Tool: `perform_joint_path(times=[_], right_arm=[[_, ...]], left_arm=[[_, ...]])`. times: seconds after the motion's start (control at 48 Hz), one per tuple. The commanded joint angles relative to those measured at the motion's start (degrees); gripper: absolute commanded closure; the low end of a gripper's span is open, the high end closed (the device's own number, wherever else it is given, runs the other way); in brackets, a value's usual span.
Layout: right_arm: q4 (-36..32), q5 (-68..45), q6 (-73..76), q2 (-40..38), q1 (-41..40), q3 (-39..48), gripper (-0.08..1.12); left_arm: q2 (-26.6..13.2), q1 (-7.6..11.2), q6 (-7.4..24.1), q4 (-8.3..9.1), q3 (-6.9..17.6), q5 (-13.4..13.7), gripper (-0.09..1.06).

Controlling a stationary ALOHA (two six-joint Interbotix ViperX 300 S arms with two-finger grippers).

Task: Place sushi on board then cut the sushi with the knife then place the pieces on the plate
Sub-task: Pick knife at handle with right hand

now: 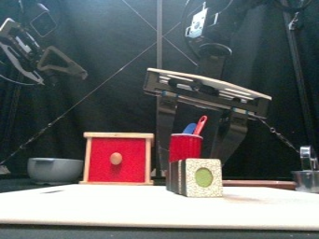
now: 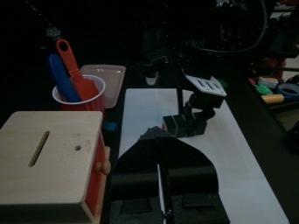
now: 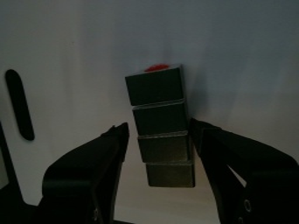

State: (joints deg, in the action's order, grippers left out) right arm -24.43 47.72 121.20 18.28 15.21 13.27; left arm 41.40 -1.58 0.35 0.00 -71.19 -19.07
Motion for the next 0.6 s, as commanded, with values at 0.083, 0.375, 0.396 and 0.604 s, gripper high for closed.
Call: perform_joint_path(times=[0.083,0.375,0.396,0.604], right_arm=[[-0.4,-0.1,-0.2,-3.1,-0.3,-0.5,0.14],[-5.0,0.6,-1.5,-8.3,-0.5,1.8,0.14],[-5.5,0.4,-2.0,-9.0,-0.7,2.2,0.14],[-7.6,-3.8,-9.8,-13.1,-2.0,5.2,0.15]], left_arm=[[-0.1,0.00,0.0,0.09,0.8,-0.3,0.99],[-0.1,0.00,-0.1,0.09,0.8,-0.3,0.99],[-0.1,0.09,-0.1,0.09,0.8,-0.3,0.99],[-0.1,0.00,-0.2,0.00,0.8,-0.3,0.99]])
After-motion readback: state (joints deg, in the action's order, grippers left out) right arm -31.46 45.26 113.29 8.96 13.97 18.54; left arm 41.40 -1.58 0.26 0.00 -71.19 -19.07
